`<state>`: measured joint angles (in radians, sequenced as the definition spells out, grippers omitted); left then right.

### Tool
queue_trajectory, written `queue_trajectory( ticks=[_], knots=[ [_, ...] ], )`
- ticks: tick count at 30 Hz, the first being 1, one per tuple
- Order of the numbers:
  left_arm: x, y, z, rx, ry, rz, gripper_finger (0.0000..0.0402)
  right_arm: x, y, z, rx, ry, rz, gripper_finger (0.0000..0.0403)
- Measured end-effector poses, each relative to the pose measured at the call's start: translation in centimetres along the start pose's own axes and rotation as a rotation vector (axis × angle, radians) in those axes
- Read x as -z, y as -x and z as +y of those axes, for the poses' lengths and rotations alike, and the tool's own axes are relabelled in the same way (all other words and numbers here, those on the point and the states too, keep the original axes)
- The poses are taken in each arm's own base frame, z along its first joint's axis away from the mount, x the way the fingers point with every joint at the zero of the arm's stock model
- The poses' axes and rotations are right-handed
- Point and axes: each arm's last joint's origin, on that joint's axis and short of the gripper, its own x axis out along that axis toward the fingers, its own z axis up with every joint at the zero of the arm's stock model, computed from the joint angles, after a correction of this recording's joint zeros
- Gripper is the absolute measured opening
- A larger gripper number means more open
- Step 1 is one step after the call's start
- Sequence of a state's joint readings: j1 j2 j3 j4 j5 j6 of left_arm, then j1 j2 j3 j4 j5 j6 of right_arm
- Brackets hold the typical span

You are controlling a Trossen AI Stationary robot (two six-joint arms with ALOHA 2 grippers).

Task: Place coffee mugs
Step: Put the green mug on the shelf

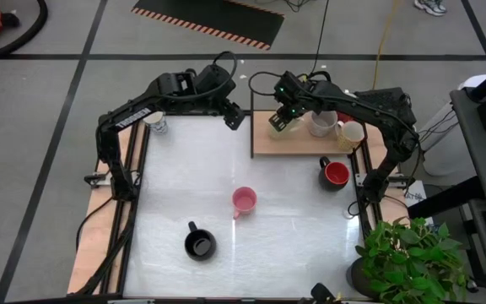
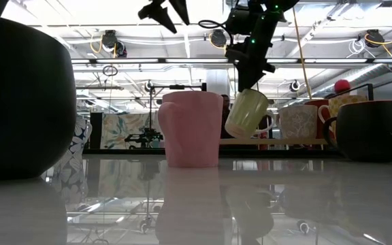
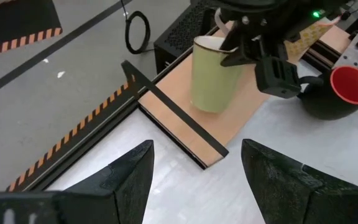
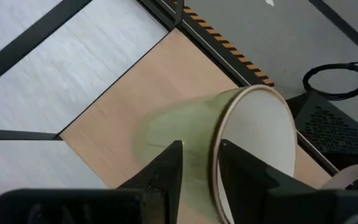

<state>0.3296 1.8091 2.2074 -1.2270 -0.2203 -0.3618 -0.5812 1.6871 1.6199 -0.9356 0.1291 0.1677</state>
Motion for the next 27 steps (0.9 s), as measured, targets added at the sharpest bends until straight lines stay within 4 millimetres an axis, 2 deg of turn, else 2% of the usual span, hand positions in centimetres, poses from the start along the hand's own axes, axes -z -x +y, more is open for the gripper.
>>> queue_trajectory(
  ticks=[10, 17, 27],
  knots=[
    [-0.1, -0.1, 0.3, -0.008, -0.005, -0.002, 0.0245, 0.1, 0.0, 0.2, -0.077, 0.005, 0.015, 0.0086],
    [-0.1, -0.1, 0.3, -0.007, -0.006, -0.002, 0.0245, 0.2, 0.0, 0.5, -0.132, 0.009, 0.029, 0.0011],
    [0.1, 0.1, -0.3, 0.007, -0.026, 0.001, 0.0245, 0.6, 0.1, 1.9, -0.170, 0.004, 0.055, 0.0005]
  ],
)
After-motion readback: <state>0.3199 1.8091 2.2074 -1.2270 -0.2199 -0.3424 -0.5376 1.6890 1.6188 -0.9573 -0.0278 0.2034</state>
